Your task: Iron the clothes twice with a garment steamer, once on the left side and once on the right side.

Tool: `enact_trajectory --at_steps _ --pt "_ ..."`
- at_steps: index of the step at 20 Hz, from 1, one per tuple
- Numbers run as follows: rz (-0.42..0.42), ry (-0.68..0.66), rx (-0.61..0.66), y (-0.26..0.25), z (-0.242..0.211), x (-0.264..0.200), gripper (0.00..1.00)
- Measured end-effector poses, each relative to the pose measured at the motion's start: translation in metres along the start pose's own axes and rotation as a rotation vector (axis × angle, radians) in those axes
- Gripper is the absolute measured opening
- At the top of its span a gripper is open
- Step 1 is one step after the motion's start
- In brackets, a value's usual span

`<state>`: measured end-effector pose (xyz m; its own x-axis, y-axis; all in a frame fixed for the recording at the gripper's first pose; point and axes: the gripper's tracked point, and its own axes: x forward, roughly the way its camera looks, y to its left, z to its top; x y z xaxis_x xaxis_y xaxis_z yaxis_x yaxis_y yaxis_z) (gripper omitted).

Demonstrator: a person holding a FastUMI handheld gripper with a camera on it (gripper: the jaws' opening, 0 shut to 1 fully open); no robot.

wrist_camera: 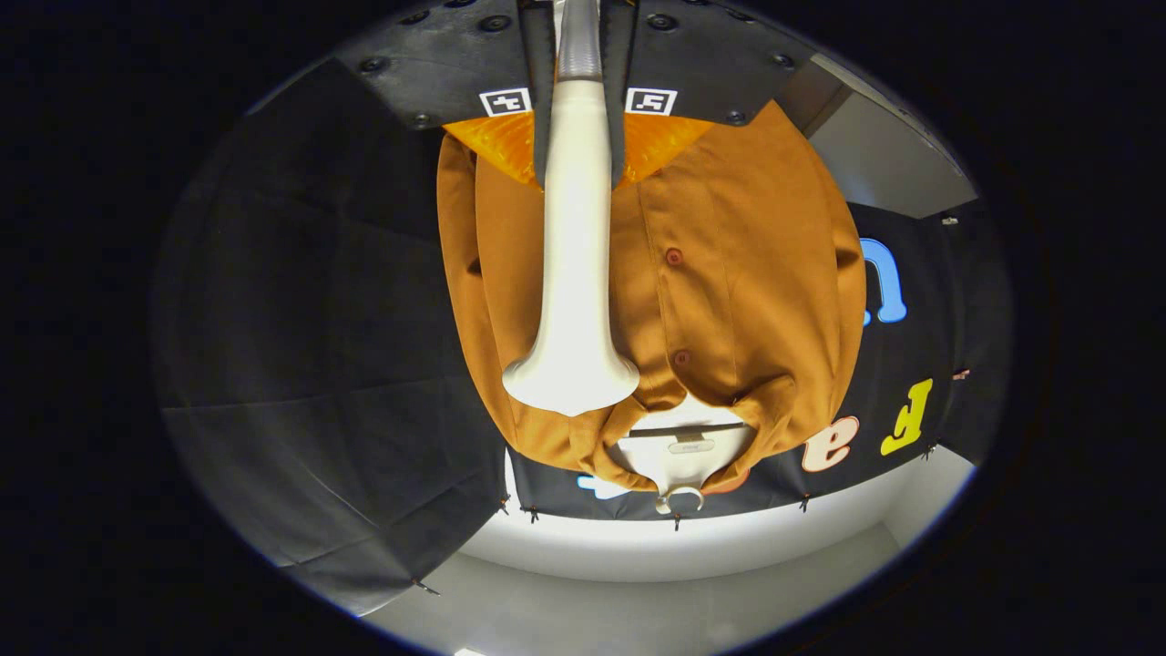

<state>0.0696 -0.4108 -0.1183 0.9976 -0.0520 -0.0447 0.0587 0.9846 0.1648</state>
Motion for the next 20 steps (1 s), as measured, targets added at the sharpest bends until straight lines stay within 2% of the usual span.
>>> enact_trajectory --at_steps 12,20 --pt "-0.055 0.230 0.024 -0.015 -0.122 -0.035 0.23" --pt "-0.097 0.404 -0.004 -0.020 -0.193 -0.081 0.23"
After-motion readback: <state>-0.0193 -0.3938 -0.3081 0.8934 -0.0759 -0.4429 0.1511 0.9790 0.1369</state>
